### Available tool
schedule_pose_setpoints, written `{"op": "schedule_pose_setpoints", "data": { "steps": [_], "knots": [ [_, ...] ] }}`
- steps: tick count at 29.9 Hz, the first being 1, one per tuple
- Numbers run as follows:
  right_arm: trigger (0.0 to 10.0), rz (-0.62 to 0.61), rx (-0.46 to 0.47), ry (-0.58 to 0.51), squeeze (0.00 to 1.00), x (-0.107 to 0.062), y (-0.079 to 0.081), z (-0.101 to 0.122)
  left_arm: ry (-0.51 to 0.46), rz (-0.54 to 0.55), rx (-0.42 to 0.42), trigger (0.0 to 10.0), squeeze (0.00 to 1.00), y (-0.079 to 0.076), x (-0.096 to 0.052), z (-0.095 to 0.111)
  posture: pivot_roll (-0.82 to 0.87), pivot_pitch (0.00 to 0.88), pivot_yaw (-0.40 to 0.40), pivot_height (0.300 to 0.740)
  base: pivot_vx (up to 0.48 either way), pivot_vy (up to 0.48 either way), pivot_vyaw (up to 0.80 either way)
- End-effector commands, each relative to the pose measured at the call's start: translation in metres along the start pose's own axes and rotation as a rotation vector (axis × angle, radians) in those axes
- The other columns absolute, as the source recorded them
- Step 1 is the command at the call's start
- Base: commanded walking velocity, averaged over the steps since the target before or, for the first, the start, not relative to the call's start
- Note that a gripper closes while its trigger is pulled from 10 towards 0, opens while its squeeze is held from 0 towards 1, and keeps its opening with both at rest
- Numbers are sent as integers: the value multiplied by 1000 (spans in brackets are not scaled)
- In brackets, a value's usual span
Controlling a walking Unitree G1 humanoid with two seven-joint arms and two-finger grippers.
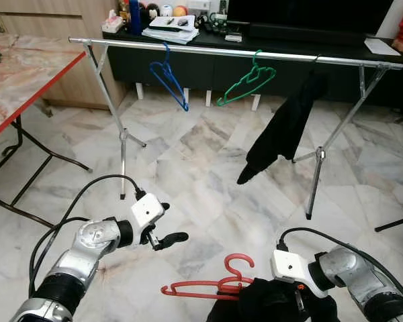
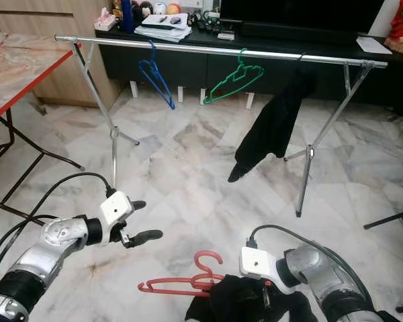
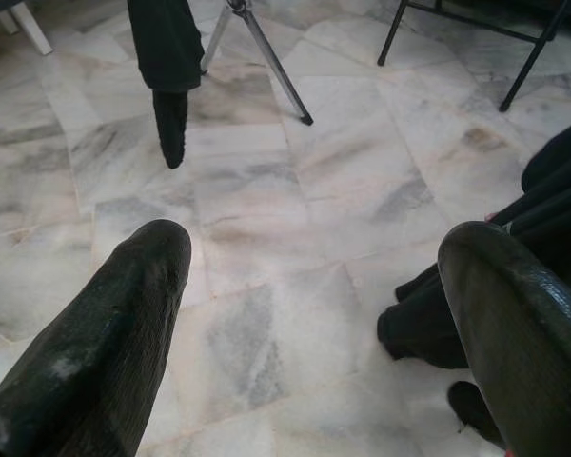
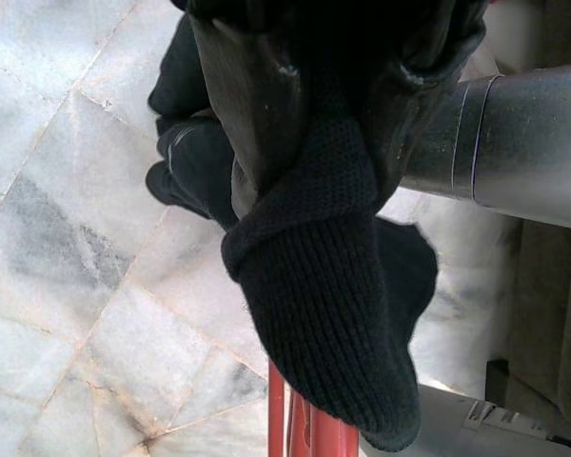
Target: Hang hanger
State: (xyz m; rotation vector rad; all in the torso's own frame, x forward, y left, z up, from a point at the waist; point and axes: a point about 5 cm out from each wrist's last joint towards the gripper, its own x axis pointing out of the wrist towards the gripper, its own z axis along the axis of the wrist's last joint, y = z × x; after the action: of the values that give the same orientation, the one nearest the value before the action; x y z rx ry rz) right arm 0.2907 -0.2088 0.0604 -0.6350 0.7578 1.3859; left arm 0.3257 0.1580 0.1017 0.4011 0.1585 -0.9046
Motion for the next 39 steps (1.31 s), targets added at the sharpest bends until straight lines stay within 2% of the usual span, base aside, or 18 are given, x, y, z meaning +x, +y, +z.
{"op": "schedule_pose_setpoints", "data": {
  "steps": [1, 4, 5, 6, 8, 11, 18, 19, 24, 25, 26, 30, 34, 39],
  "knots": [
    [0, -10, -14, 0, 0, -2, 0, 0, 32, 15, 9, 10000, 0, 1, -2, -5, -76, 120, -36, 740, 0, 0, 0],
    [0, -45, -11, -2, 0, -4, -3, 0, 67, 59, 17, 10000, 0, 4, -3, -11, -76, 121, -36, 740, 0, 0, 0],
    [0, -102, -13, 6, 0, -7, -8, 0, 131, 138, 38, 10000, 0, 9, -4, -20, -77, 123, -35, 740, 0, 0, 0],
    [0, -155, -20, 18, 0, -10, -13, 1, 156, 172, 51, 10000, 0, 11, -6, -24, -78, 124, -36, 740, 0, 0, 0],
    [0, -191, -25, 26, 0, -12, -16, 1, 171, 193, 59, 10000, 0, 12, -7, -27, -79, 125, -36, 740, 0, 0, 0],
    [0, -312, -21, 46, 0, -20, -26, 1, 185, 256, 42, 10000, 0, 13, -9, -32, -75, 127, -36, 740, 0, 0, 0],
    [0, -447, 24, -46, 0, -34, -39, 11, 257, 426, -49, 10000, 0, 14, -17, -53, -77, 135, -36, 740, 0, 0, 0],
    [0, -493, 33, -97, 0, -38, -45, 18, 274, 437, -64, 10000, 0, 11, -18, -59, -77, 136, -35, 740, 0, 0, 0],
    [0, -522, 8, -204, 0, -44, -53, 40, 262, 337, -91, 10000, 0, -5, -13, -65, -74, 137, -32, 740, 0, 0, 0],
    [0, -523, -13, -238, 0, -47, -56, 50, 241, 290, -109, 10000, 0, -12, -10, -65, -74, 137, -32, 740, 0, 0, 0],
    [0, -523, -13, -238, 0, -47, -56, 50, 241, 290, -109, 10000, 0, -12, -10, -65, -74, 137, -32, 740, 0, 0, 0],
    [0, -481, -62, -335, 0, -52, -59, 73, 210, 226, -128, 10000, 0, -23, -5, -66, -77, 137, -31, 740, 0, 0, 0],
    [0, -379, -153, -400, 0, -55, -54, 95, 201, 216, -152, 10000, 0, -29, -1, -67, -78, 137, -31, 740, 0, 0, 0],
    [0, -324, -200, -373, 0, -56, -51, 97, 190, 233, -169, 10000, 0, -29, 2, -66, -83, 135, -37, 740, 0, 0, 0]
  ]
}}
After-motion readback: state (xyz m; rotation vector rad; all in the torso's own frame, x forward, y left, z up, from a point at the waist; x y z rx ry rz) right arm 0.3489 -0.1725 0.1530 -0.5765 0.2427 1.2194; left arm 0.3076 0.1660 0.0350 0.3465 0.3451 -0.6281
